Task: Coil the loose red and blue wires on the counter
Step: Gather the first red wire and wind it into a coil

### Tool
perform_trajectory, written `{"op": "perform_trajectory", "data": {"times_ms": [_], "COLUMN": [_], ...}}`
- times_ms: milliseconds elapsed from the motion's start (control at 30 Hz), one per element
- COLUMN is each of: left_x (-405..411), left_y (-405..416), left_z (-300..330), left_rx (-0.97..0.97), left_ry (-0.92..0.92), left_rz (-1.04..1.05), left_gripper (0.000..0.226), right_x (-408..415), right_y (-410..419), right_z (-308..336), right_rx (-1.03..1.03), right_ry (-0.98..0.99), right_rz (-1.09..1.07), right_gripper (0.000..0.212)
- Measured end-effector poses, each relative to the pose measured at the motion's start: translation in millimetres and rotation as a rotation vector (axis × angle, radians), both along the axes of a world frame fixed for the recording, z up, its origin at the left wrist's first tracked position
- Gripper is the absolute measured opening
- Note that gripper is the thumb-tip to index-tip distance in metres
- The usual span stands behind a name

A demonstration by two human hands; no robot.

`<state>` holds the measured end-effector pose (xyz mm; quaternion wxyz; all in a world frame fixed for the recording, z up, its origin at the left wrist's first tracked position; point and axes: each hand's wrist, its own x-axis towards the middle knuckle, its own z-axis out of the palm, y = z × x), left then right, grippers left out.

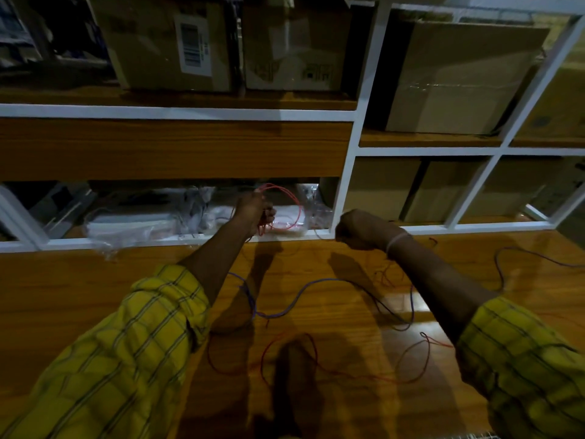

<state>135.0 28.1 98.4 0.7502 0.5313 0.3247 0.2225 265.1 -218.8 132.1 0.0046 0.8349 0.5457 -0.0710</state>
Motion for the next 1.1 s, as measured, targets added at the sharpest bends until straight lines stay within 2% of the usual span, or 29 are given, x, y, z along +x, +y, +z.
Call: {"op": "perform_trajectory", "data": {"times_ms": [167, 333, 467, 667, 733, 867, 1000, 1033, 1100], "left_x": [4.0, 0.2, 0.6, -15.3, -17.5, -22.6, -28.5, -29.6, -30.0], "left_y": [-29.8, -54.9, -51.2, -30.4, -22.7, 5.8, 30.4, 34.2, 40.2], "left_z": [4.6, 6.0, 4.6, 17.6, 19.4, 15.4, 7.7, 6.2, 4.9], "left_rx": [0.210, 0.356, 0.447, 0.573, 0.473, 0.127, -0.233, -0.294, -0.253], "left_ry": [-0.033, -0.003, 0.054, 0.176, 0.153, 0.090, -0.066, -0.096, -0.064], "left_rz": [-0.283, -0.454, -0.504, -0.594, -0.534, -0.253, -0.028, 0.045, 0.162], "left_gripper": [0.037, 0.028, 0.033, 0.035, 0.033, 0.032, 0.037, 0.039, 0.039], "right_x": [-25.9, -18.5, 1.1, 21.4, 26.5, 44.3, 53.7, 53.9, 57.4], "right_y": [14.7, 21.6, 12.7, -20.0, -26.4, -42.3, -52.7, -53.7, -57.4], "right_z": [19.9, 21.2, 13.8, 8.8, 5.0, -11.6, -22.8, -23.8, -28.2], "right_rx": [0.313, 0.594, 0.629, 0.690, 0.696, 0.681, 0.646, 0.644, 0.626], "right_ry": [0.173, 0.171, 0.211, 0.334, 0.350, 0.328, 0.244, 0.206, 0.131], "right_rz": [0.096, -0.082, -0.204, -0.244, -0.288, -0.452, -0.516, -0.535, -0.583], "right_gripper": [0.018, 0.024, 0.034, 0.030, 0.025, 0.024, 0.026, 0.026, 0.027]}}
